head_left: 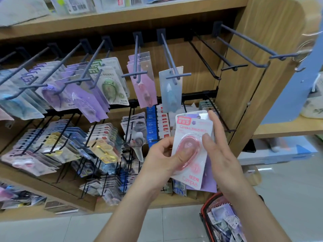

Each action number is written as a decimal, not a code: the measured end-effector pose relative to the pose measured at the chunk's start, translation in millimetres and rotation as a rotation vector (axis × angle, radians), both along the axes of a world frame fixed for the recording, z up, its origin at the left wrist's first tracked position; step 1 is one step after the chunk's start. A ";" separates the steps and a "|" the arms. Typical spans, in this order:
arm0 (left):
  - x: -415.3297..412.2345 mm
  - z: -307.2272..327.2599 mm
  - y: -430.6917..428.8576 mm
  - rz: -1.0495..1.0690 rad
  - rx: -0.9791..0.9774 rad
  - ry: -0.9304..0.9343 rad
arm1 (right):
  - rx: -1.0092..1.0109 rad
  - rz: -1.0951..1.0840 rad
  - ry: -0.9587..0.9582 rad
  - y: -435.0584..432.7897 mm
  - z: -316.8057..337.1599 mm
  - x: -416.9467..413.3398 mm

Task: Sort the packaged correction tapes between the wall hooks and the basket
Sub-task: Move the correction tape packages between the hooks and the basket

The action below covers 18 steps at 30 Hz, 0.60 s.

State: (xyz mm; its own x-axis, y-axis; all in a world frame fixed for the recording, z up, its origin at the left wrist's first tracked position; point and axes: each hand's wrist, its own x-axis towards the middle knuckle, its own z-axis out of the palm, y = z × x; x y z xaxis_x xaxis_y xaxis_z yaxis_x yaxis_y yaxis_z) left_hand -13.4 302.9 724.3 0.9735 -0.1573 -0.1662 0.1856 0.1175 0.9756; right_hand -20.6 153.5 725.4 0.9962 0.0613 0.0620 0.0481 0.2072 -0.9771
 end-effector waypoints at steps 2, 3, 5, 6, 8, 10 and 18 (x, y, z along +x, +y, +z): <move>1.2 -2.1 3.4 0.083 -0.043 0.014 | -0.028 -0.002 0.018 -2.8 -2.2 0.5; 0.7 -3.0 3.7 0.140 -0.060 0.017 | -0.031 -0.009 0.011 -3.9 -4.3 0.8; 0.8 -4.9 3.5 0.247 -0.090 0.015 | -0.024 -0.019 -0.004 -4.8 -6.8 2.8; 0.7 -4.2 3.8 0.288 -0.107 -0.001 | -0.028 -0.032 -0.008 -4.7 -8.9 4.3; 0.8 -5.1 8.3 0.347 -0.095 -0.089 | -0.024 -0.077 -0.029 -3.7 -11.7 5.0; 2.1 -6.7 13.6 0.344 0.097 -0.210 | 0.002 -0.143 -0.050 -3.5 -11.6 5.1; -12.0 1.2 2.2 0.119 0.105 -0.149 | 0.108 -0.209 -0.039 19.7 -10.8 7.5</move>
State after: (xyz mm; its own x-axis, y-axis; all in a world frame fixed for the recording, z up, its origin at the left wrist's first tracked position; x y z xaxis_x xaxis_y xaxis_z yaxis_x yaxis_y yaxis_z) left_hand -25.4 305.1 725.6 0.9992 -0.0287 -0.0283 0.0291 0.0260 0.9992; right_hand -13.1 173.2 714.6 0.9833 -0.1546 0.0958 0.1382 0.2920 -0.9464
